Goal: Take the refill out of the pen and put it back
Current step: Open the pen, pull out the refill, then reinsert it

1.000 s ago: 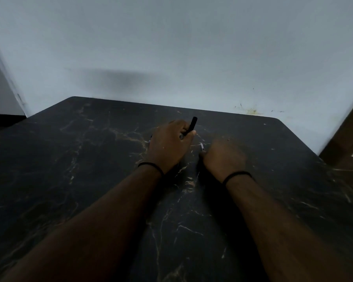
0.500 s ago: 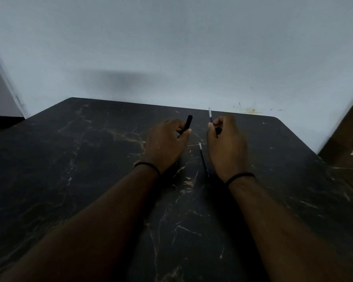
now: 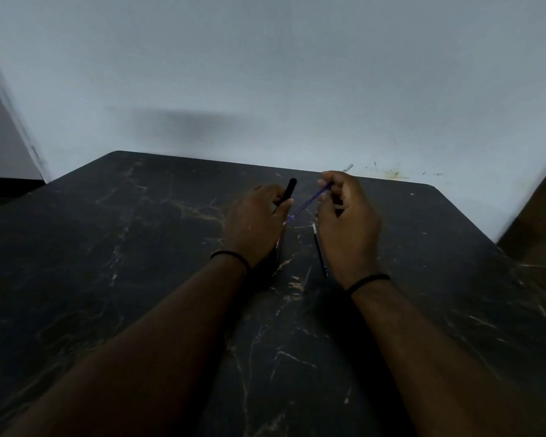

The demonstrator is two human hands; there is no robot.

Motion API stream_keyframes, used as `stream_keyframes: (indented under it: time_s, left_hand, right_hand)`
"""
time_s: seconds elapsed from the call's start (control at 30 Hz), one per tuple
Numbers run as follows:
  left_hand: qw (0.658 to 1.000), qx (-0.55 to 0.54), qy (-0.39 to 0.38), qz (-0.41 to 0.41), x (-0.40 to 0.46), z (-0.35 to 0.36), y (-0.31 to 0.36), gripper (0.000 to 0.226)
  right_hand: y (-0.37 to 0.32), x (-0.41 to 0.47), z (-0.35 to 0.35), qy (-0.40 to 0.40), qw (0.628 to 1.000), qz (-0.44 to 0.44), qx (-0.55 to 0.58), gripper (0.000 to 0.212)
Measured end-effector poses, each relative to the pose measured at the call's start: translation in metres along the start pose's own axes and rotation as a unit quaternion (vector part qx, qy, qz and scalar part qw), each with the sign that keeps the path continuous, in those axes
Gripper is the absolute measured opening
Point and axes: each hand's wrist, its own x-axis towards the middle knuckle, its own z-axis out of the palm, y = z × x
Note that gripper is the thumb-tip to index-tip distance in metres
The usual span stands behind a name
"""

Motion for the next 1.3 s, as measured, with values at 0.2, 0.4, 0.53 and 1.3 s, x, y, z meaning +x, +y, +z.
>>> stream_keyframes:
  time_s: [0.2, 0.4, 0.53, 1.3]
  left_hand:
    - [1.0, 0.015, 0.01, 0.008, -0.001, -0.001, 0.0, 0.018]
    - [0.997, 0.046, -0.006, 0.054, -0.003, -0.005, 0.005, 0.018]
    - [0.996, 0.058, -0.015, 0.068, -0.005, -0.005, 0.011, 0.02]
    - [0.995, -0.003, -0.016, 0.1, -0.006, -0.007, 0.015, 0.02]
  right_hand:
    - [0.0, 0.0, -0.005, 0.031, 0.998, -0.052, -0.019, 0.027]
    - [-0.005, -0.001, -0.002, 0.065, 0.994, -0.083, 0.025, 0.025]
    - [-0.004, -0.001, 0.0, 0.061, 0.994, -0.083, 0.042, 0.014]
    - [-0.002, -0.002, -0.002, -0.015, 0.995, -0.06, -0.084, 0.017]
